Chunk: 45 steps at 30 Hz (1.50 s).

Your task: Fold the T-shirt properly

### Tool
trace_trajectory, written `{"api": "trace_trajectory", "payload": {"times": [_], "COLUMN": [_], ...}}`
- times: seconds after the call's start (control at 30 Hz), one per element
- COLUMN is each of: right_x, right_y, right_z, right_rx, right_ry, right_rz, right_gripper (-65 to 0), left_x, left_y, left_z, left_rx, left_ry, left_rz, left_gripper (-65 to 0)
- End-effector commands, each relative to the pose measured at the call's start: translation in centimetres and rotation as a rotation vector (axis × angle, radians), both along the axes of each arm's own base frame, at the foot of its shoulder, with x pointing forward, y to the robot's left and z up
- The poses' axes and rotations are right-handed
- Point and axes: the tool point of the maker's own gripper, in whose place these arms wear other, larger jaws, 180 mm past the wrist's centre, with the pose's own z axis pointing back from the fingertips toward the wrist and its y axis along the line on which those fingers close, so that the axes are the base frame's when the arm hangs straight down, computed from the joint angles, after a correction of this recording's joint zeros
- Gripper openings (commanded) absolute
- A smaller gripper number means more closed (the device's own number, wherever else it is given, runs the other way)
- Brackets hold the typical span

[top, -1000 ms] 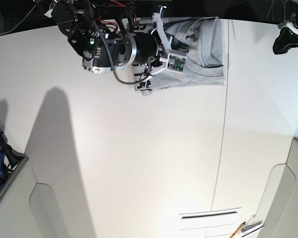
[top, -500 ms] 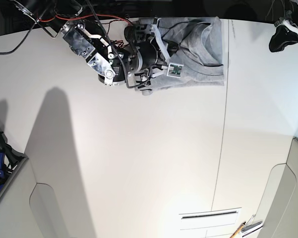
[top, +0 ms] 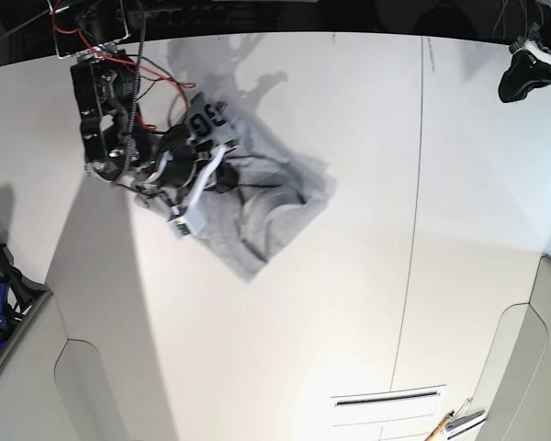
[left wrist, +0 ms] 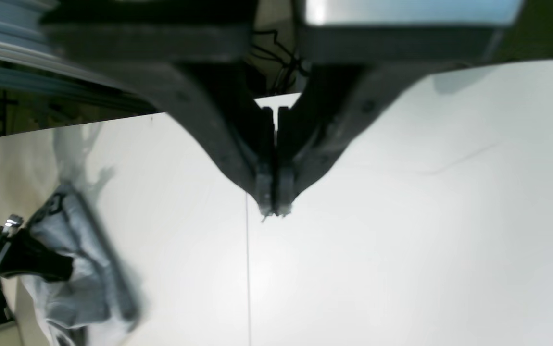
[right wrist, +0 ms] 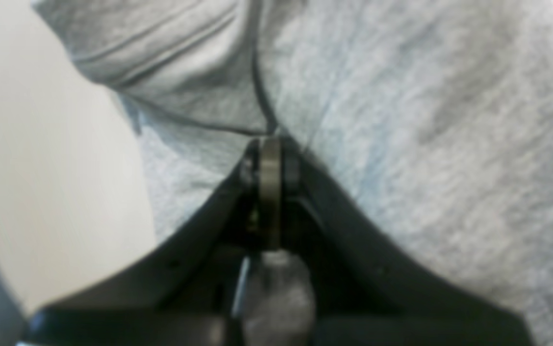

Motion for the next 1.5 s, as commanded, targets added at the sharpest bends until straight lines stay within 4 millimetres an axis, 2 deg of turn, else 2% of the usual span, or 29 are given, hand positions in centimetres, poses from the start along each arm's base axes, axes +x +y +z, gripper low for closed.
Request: {"api": "trace_trajectory", "payload": {"times": [0.0, 0.17, 0.37, 0.47, 0.6, 0.7, 0.8, 1.0, 1.1, 1.17, 1.27, 1.33, 1.47], "right_x": [-2.3, -3.0, -5.2, -5.4, -5.5, -4.7, -2.6, 3.0, 4.0, 3.6, 1.4, -1.1, -7.4], "right_y": [-4.7, -11.4, -18.7, -20.7, -22.2, -22.4, -22.8, -22.9, -22.4, -21.9, -20.2, -18.7, -16.1], "right_z": [-2.4, -1.9, -1.3, -0.5, 0.1, 1.2, 3.8, 12.2, 15.8, 17.2, 18.0, 17.7, 15.9], "right_rx": [-0.162, -0.123, -0.127, -0.085, -0.064, -0.036, -0.042, -0.067, -0.088, -0.12, -0.15, -0.162, -0.206], "right_ry": [0.124, 0.152, 0.152, 0.128, 0.101, 0.053, -0.044, -0.319, -0.418, -0.455, -0.464, -0.438, -0.308], "right_rz": [-0.06, -0.32, -0.575, -0.67, -0.736, -0.755, -0.748, -0.703, -0.67, -0.635, -0.544, -0.475, -0.334], "right_gripper": [-65.0, -65.0, -65.0, -65.0, -65.0, -65.0, -65.0, -65.0, -65.0, -65.0, -65.0, -65.0, -65.0], "left_x": [0.4, 0.8, 0.8, 0.9, 1.0, 1.0, 1.1, 1.3, 1.4, 1.3, 0.8, 0.0, -2.1], "left_y": [0.1, 0.0, 0.0, 0.0, 0.0, -0.1, -0.2, -0.3, -0.3, -0.3, -0.5, -0.7, -0.8], "left_z": [1.1, 1.3, 1.3, 1.3, 1.4, 1.5, 1.7, 2.0, 2.0, 1.9, 1.5, 1.0, 0.1], "left_rx": [0.006, 0.003, 0.002, 0.002, -0.003, -0.005, -0.018, -0.03, -0.03, -0.03, -0.031, -0.032, -0.034], "left_ry": [-0.039, -0.053, -0.053, -0.056, -0.061, -0.064, -0.076, -0.091, -0.095, -0.089, -0.057, -0.021, 0.058], "left_rz": [-0.013, -0.013, -0.013, -0.013, -0.014, -0.014, -0.014, -0.014, -0.011, -0.013, -0.028, -0.038, -0.048], "left_gripper": [-65.0, -65.0, -65.0, -65.0, -65.0, -65.0, -65.0, -65.0, -65.0, -65.0, -65.0, -65.0, -65.0]}}
